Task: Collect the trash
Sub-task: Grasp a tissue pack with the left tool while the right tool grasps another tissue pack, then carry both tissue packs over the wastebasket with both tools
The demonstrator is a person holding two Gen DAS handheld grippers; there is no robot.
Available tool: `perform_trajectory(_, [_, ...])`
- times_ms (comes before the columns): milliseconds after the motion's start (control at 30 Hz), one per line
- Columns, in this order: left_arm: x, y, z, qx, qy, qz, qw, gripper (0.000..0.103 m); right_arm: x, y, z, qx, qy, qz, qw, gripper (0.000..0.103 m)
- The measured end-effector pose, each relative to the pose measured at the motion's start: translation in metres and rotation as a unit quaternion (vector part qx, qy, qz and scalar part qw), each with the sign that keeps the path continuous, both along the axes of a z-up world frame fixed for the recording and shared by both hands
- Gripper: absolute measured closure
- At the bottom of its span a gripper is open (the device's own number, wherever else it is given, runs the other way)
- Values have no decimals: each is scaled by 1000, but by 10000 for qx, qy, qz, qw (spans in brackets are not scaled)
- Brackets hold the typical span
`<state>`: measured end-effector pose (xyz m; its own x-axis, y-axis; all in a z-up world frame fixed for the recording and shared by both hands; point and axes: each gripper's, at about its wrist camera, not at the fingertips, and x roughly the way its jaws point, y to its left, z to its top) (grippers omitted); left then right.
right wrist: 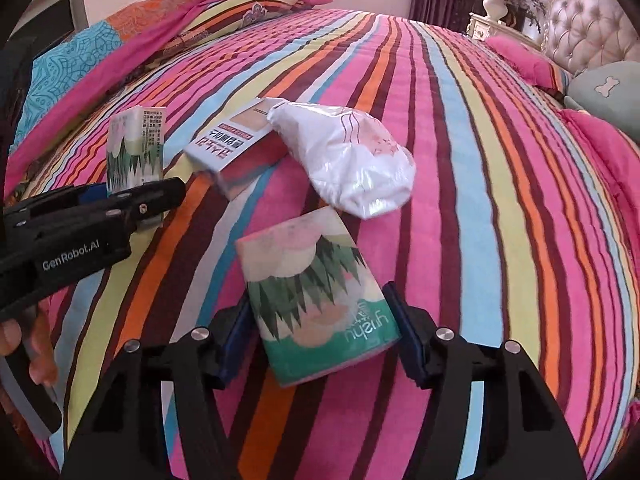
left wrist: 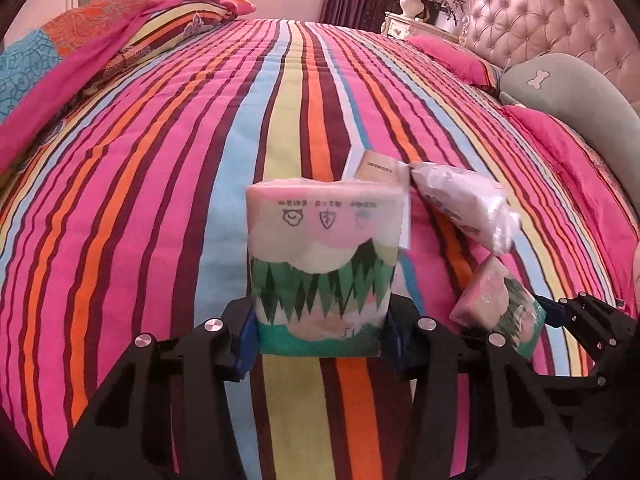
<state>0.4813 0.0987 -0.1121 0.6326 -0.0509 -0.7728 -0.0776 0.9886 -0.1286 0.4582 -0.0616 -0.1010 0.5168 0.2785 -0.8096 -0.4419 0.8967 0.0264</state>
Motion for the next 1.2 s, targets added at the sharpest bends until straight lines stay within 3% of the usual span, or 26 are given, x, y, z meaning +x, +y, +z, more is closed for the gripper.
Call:
perform_trajectory(367, [-65, -4, 21, 66, -39, -13, 10000, 54, -41, -40, 23, 472, 103, -740, 9961, 44])
perform_trajectory(900, [-207, -17, 45, 160, -131, -95, 9997, 54, -153, -94, 43, 1054, 224, -993, 9892, 44])
perform_trajectory(1200, [-278, -36, 48, 172, -118, -228, 9995, 54, -230, -96, 65, 1075, -28, -810, 9909, 44])
